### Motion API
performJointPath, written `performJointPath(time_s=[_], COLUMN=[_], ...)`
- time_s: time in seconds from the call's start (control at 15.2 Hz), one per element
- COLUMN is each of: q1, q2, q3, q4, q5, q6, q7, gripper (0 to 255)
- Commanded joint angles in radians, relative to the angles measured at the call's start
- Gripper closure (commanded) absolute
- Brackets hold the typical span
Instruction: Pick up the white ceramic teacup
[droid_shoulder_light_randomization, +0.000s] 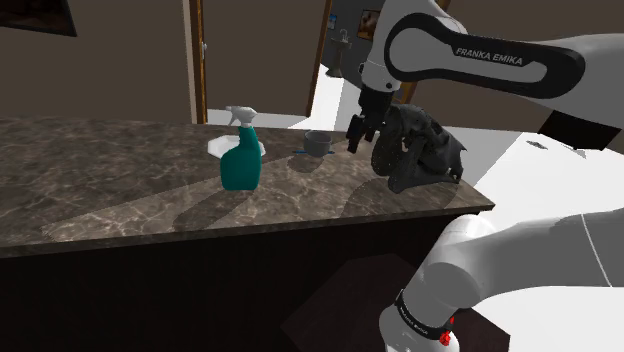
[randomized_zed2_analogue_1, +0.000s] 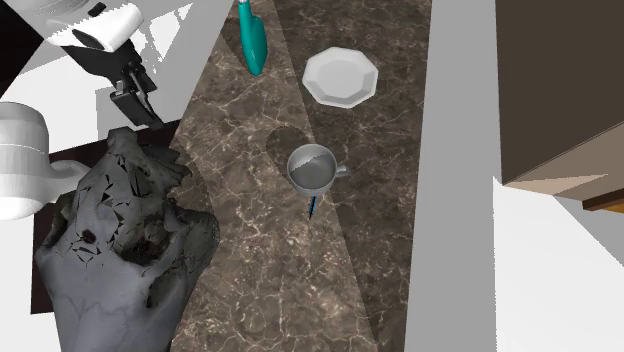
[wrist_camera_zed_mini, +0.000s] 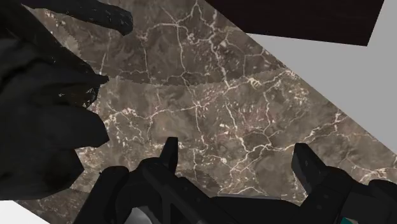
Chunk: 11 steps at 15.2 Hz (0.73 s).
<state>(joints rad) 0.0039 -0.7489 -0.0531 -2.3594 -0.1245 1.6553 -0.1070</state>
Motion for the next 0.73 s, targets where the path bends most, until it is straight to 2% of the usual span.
performJointPath(time_s=[0.0, 0.66], q1=[0.000, -0.016], q2=[0.000, 0.381], q3=[0.000, -0.079], q4=[0.000, 0.172], q5=[0.000, -0.007], q6=[0.000, 0.198], q7=[0.000, -0.047], gripper=[0, 0])
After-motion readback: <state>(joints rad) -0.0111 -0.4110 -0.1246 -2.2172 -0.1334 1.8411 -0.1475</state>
